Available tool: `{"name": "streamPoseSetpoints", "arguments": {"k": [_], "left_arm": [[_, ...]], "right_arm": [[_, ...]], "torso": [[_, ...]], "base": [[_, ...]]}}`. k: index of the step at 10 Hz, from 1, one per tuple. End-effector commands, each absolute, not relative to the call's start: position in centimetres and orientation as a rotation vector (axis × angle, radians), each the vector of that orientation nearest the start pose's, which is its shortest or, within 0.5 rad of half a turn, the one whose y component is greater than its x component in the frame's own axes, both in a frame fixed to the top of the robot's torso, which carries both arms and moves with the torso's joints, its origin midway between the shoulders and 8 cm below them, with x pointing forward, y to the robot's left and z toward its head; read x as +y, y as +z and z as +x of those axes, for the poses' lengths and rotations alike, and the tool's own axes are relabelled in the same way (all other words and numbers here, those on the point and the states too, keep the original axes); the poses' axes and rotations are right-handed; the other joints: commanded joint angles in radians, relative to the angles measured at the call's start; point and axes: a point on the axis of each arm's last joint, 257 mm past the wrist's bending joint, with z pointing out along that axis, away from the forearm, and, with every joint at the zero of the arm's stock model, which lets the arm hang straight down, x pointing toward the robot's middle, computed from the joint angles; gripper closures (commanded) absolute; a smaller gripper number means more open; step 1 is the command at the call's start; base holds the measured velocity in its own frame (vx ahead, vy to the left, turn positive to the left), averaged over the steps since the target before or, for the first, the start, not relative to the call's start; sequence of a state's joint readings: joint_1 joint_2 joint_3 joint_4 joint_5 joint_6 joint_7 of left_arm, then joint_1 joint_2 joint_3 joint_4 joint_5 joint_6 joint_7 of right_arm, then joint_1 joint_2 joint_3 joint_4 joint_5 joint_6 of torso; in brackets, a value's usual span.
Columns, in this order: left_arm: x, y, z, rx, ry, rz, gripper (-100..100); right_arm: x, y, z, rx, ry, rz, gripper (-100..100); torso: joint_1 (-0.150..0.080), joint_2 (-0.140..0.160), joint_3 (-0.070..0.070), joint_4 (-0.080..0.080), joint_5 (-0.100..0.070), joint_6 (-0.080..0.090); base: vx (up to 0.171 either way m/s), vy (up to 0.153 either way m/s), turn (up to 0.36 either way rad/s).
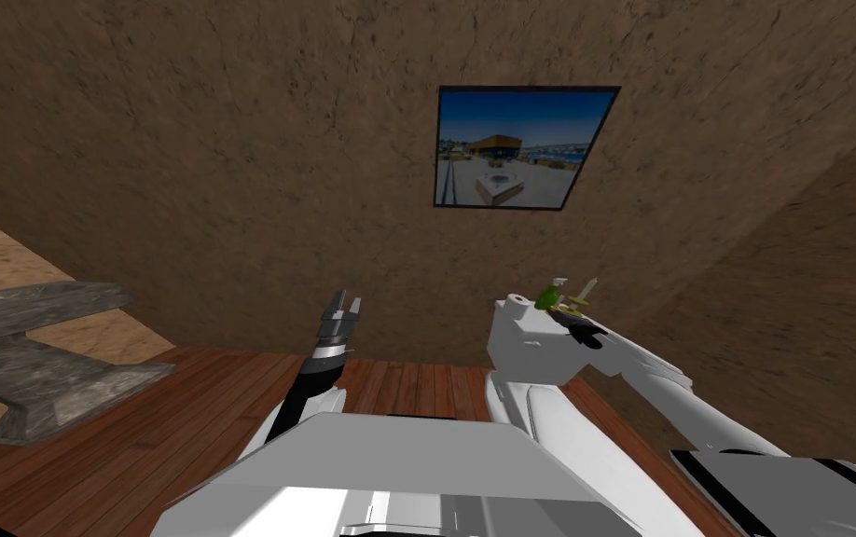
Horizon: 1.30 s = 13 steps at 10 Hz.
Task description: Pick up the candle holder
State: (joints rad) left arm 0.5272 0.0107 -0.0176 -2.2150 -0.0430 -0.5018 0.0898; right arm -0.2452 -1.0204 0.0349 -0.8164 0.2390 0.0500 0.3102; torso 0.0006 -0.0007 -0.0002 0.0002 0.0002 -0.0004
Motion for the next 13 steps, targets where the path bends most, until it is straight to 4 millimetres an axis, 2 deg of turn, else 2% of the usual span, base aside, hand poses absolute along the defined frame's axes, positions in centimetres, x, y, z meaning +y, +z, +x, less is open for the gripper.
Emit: {"name": "streamPoseSetpoints", "arguments": {"k": [1,2,3,5,6,7,8,9,11,13], "left_arm": [[27.3,-1.4,35.5,0.683,-1.346,-0.734,0],[27.3,-1.4,35.5,0.683,-1.346,-0.734,0],[27.3,-1.4,35.5,0.683,-1.346,-0.734,0],[27.3,-1.4,35.5,0.683,-1.346,-0.734,0],[27.3,-1.4,35.5,0.683,-1.346,-0.734,0],[27.3,-1.4,35.5,0.683,-1.346,-0.734,0],[27.3,-1.4,35.5,0.683,-1.346,-0.734,0],[27.3,-1.4,35.5,0.683,-1.346,-0.734,0],[27.3,-1.4,35.5,0.683,-1.346,-0.734,0],[27.3,-1.4,35.5,0.683,-1.346,-0.734,0]], "right_arm": [[-74.7,-17.5,48.7,1.736,-0.445,0.512,-100],[-75.2,-17.9,48.2,1.742,-0.455,0.524,-100],[-74.8,-16.7,49.4,1.720,-0.430,0.498,-100],[-76.2,-17.8,47.9,1.738,-0.459,0.533,-100],[-76.2,-17.8,47.9,1.738,-0.459,0.533,-100],[-75.8,-16.7,49.0,1.716,-0.435,0.509,-100],[-76.9,-17.7,47.6,1.732,-0.460,0.540,-100],[-76.6,-16.6,48.6,1.710,-0.437,0.517,-100],[-77.8,-17.7,47.2,1.727,-0.463,0.550,-100],[-77.6,-17.6,47.3,1.726,-0.461,0.546,-100]], "torso": [[0.000,0.000,0.000,0.000,0.000,0.000],[0.000,0.000,0.000,0.000,0.000,0.001],[-0.001,0.000,0.000,0.000,0.000,0.001],[0.000,0.000,0.000,0.000,0.000,0.000],[-0.001,0.000,0.000,0.000,0.000,0.001],[-0.001,0.000,0.000,0.000,0.000,0.001],[0.000,0.000,0.000,0.000,0.000,0.000],[0.000,0.000,0.000,0.000,0.000,0.001],[0.001,0.000,0.000,0.000,0.000,0.000],[-0.001,0.000,0.000,0.000,0.000,0.001]], "base": [[-0.005,0.022,0.032],[-0.001,0.010,-0.005],[-0.007,0.021,0.037],[-0.003,0.018,0.024],[-0.001,0.003,-0.012],[-0.006,0.020,0.052],[-0.005,0.023,0.039],[-0.008,0.033,0.040],[-0.004,0.021,0.016],[0.000,0.000,0.000]]}}
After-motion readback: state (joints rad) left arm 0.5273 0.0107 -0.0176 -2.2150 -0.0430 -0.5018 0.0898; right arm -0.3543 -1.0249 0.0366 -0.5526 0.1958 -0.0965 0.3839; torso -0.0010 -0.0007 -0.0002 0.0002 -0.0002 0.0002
